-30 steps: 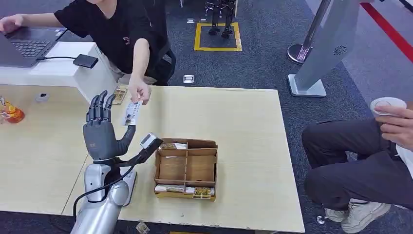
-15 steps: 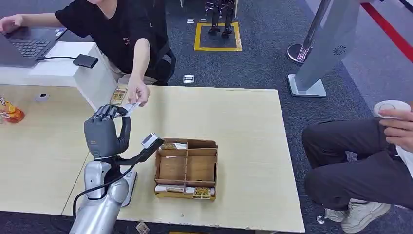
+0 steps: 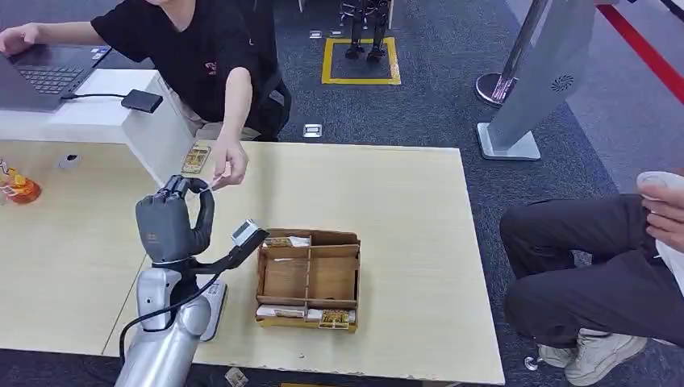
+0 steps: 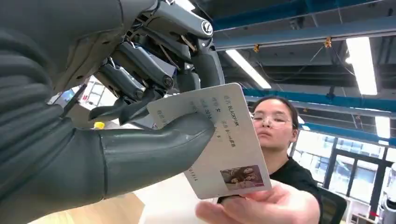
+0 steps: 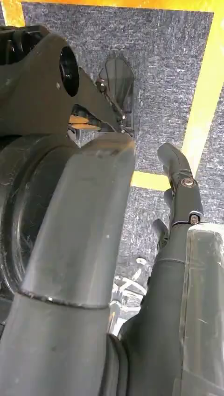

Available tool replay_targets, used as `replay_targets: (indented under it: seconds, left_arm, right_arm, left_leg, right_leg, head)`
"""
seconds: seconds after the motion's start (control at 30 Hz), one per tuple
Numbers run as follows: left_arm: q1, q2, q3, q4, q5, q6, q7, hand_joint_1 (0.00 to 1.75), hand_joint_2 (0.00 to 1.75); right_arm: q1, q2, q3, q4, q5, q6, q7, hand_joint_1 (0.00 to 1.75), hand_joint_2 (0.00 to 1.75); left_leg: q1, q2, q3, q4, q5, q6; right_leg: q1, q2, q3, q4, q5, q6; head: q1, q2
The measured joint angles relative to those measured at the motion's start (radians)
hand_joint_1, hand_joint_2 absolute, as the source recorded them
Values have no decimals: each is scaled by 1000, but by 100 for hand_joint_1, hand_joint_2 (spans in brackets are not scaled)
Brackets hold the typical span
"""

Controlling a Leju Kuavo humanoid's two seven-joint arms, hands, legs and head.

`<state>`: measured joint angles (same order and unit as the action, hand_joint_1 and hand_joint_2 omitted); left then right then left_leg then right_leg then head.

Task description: Pass the card to the sensor for recognition and then transmit it.

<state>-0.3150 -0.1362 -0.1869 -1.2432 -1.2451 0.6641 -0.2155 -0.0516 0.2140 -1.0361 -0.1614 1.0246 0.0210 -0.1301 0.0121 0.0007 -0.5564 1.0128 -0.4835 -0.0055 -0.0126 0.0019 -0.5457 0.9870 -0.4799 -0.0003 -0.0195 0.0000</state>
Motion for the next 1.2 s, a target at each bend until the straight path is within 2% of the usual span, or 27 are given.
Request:
replay_targets:
  seconds: [0.07, 0.13, 0.27, 0.33, 0.4, 0.53, 0.63, 1.03, 1.2]
  left_arm:
    - [5, -1, 0, 0, 65, 0, -16, 175, 175]
    - [11, -3, -3, 4, 177, 0, -26, 175, 175]
    - [16, 14, -73, 9, 518, -33, -21, 175, 175]
    - [22, 28, -122, 6, 714, -101, -34, 175, 175]
    - [38, 44, -164, -6, 954, -202, -63, 175, 175]
    - [71, 67, -202, -35, 1221, -304, -98, 175, 175]
    - [92, 84, -206, -54, 1307, -334, -106, 175, 175]
    - [102, 126, -198, -77, 1470, -375, -114, 175, 175]
    - [95, 162, -175, -78, 1516, -417, -76, 175, 175]
  right_arm:
    - [0, 0, -3, 0, -3, -1, 0, 0, 0]
    - [0, 0, -8, 0, -10, -3, 0, 0, 0]
    - [1, 0, -15, 0, -21, -8, -1, 0, 0]
    - [2, 0, -18, -2, -24, -11, -2, 0, 0]
    - [4, 0, -19, -3, -27, -18, -5, 0, 0]
    - [10, 0, -24, -4, -27, -22, -8, 0, 0]
    - [12, 0, -25, -4, -27, -29, -11, 0, 0]
    - [17, 0, -31, -4, -29, -37, -15, 0, 0]
    - [18, 0, -34, -4, -35, -39, -18, 0, 0]
  left_leg:
    - [0, 0, 0, 0, 0, 0]
    - [0, 0, 0, 0, 0, 0]
    - [0, 0, 0, 0, 0, 0]
    - [0, 0, 0, 0, 0, 0]
    - [0, 0, 0, 0, 0, 0]
    - [0, 0, 0, 0, 0, 0]
    - [0, 0, 0, 0, 0, 0]
    - [0, 0, 0, 0, 0, 0]
    - [0, 0, 0, 0, 0, 0]
  right_leg:
    - [0, 0, 0, 0, 0, 0]
    - [0, 0, 0, 0, 0, 0]
    - [0, 0, 0, 0, 0, 0]
    - [0, 0, 0, 0, 0, 0]
    - [0, 0, 0, 0, 0, 0]
    - [0, 0, 0, 0, 0, 0]
    - [0, 0, -1, 0, 0, 0]
    - [0, 0, 0, 0, 0, 0]
    - [0, 0, 0, 0, 0, 0]
  head:
    - [0, 0]
    - [0, 0]
    - [0, 0]
    - [0, 0]
    - [0, 0]
    - [0, 0]
    - [0, 0]
    - [0, 0]
    - [0, 0]
